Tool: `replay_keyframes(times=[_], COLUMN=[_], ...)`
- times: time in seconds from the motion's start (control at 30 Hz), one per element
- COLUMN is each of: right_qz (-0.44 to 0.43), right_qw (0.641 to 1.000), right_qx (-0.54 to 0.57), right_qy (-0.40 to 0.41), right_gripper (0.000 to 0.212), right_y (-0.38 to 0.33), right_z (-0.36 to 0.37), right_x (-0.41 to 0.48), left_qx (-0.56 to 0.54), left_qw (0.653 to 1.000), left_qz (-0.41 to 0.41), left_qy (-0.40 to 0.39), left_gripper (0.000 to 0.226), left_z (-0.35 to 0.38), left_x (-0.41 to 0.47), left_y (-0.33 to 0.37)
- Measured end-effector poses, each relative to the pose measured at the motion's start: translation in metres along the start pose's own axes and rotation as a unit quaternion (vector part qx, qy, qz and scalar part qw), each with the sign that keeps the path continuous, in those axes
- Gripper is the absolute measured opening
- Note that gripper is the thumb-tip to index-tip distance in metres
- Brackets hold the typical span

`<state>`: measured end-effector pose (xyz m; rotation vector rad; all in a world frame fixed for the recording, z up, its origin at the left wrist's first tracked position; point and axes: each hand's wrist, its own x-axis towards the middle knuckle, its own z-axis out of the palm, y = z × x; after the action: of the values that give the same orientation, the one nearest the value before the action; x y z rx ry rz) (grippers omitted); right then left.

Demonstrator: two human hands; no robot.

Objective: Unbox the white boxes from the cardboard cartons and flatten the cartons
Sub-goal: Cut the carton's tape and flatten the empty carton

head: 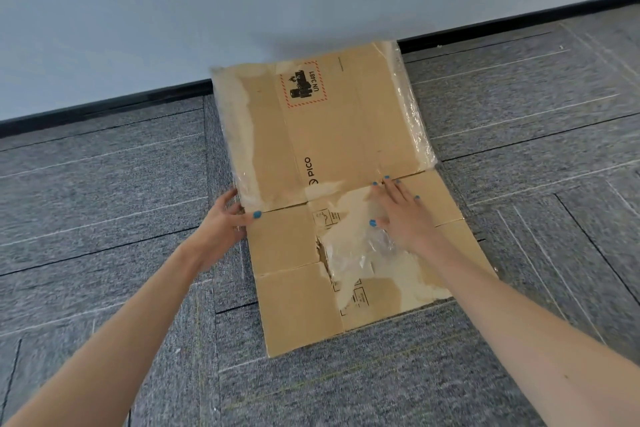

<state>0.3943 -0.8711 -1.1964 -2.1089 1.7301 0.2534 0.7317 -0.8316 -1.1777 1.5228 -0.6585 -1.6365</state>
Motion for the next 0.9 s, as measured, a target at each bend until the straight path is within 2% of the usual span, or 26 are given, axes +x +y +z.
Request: replay_keyframes(times=[0.1,0.17,0.27,0.33,0.47,0.67,0.83,0.9], right_qz=[0.013,0.017,-0.007,-0.035,-0.091,-0.162,-0.2,-0.192], right_qw=[0.996,0.995,0.997,0.998,0.995,0.985,0.978,0.979], right_qx=[0.026,0.024,0.011,0.009,0.011,-0.011,-0.047,-0.062], right_qy=[0.078,0.095,0.078,0.056,0.049,0.059,0.024,-0.003], right_gripper=[0.058,0.055,0.057,0.058,0.06,0.06,0.069,0.079], right_y=[-0.006,-0.007,-0.011,-0.016,-0.034,-0.067,-0.1,-0.109], right_z=[0.013,0.02,0.025,0.028,0.03,0.033,0.046,0.051], right_x=[-0.013,-0.019,-0.024,-0.028,-0.037,-0.034,-0.044,-0.043], left_qx=[0.054,0.097,0.112,0.148,0.165,0.192,0.328,0.404], left_qw=[0.997,0.99,0.97,0.948,0.922,0.911,0.854,0.838], left_qz=[-0.015,0.013,0.12,0.175,0.217,0.187,0.121,0.081], left_qy=[0.052,0.1,0.177,0.22,0.276,0.314,0.384,0.359], left_gripper=[0.075,0.069,0.047,0.041,0.039,0.039,0.044,0.049], left_z=[0.019,0.034,0.037,0.03,0.004,-0.049,-0.088,-0.104], left_x=[-0.005,-0.008,-0.008,-0.013,-0.028,-0.038,-0.038,-0.04], left_y=[-0.008,-0.014,-0.018,-0.015,-0.008,-0.009,-0.012,-0.016])
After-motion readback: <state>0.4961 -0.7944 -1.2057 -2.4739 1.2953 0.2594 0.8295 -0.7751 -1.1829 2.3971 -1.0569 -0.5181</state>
